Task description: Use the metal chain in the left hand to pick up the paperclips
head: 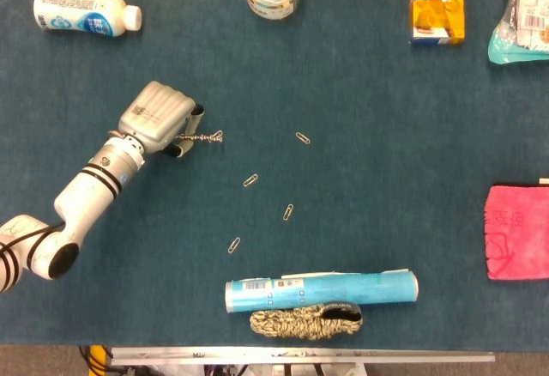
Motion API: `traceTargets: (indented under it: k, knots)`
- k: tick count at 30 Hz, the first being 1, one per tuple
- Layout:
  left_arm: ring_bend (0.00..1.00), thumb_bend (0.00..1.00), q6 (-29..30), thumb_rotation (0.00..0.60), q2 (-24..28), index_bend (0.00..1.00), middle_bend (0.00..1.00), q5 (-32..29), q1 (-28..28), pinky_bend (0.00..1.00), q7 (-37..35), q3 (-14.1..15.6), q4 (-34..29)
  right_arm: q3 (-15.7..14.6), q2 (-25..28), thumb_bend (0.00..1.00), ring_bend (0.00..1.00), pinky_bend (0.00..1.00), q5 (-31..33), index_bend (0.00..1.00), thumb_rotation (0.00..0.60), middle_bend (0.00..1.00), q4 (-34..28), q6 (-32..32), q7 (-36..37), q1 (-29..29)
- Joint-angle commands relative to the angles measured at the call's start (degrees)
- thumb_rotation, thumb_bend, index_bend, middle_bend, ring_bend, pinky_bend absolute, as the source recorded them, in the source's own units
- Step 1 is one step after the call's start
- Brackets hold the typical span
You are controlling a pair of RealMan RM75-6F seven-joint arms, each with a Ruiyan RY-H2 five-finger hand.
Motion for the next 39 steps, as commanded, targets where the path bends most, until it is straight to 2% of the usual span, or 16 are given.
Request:
traceTargets:
  k: [1, 15, 21, 28, 33, 39]
  knots:
    - [1.0, 0.34, -0.25, 0.6, -0.36, 0.6, 1.0, -0.15, -0.17, 1.0, 0.02, 0.12, 0.54, 0.0, -0.13, 0.0, 0.14, 0.48, 0.07, 0.27, 0.6, 0.26, 0.21, -0.1, 0.24, -0.05]
    - [1.0, 0.34, 0.1, 0.6, -0.24, 0.6, 1.0, -0.6, -0.1, 1.0, 0.15, 0.41, 0.29, 0.01, -0.91, 0.0, 0.14, 0.48, -0.05, 0.27, 0.6, 0.26, 1.45, -0.09, 1.39, -0.16]
    - [1.0, 0.34, 2.45, 0.6, 2.43, 0.6, 1.0, 0.48, 0.57, 1.0, -0.21, 0.39, -5.17, 0.06, -1.08, 0.0, 0.14, 0.48, 0.05, 0.27, 0.6, 0.26, 1.78, -0.28, 1.64, -0.17]
    - [1.0, 0.34, 5.04, 0.6, 4.58, 0.6, 1.0, 2.53, 1.28, 1.0, 2.6, 1.53, -12.33, 0.08, -1.33, 0.0, 0.14, 0.48, -0.3, 0.27, 0.6, 0.26, 1.98, 0.18, 1.83, -0.17]
    - [1.0, 0.34, 5.41, 0.6, 4.52, 0.6, 1.0, 2.76, 1.39, 1.0, 3.34, 1.84, -14.08, 0.08, -1.35, 0.0, 0.14, 0.48, -0.24, 0.27, 0.6, 0.26, 2.06, 0.11, 1.9, -0.22]
    - [1.0, 0.34, 4.04, 0.6, 3.34, 0.6, 1.0, 2.0, 0.7, 1.0, 3.33, 1.69, -13.36, 0.08, -1.54, 0.0, 0.14, 0.48, -0.22, 0.27, 0.6, 0.26, 2.41, -0.21, 2.29, -0.09]
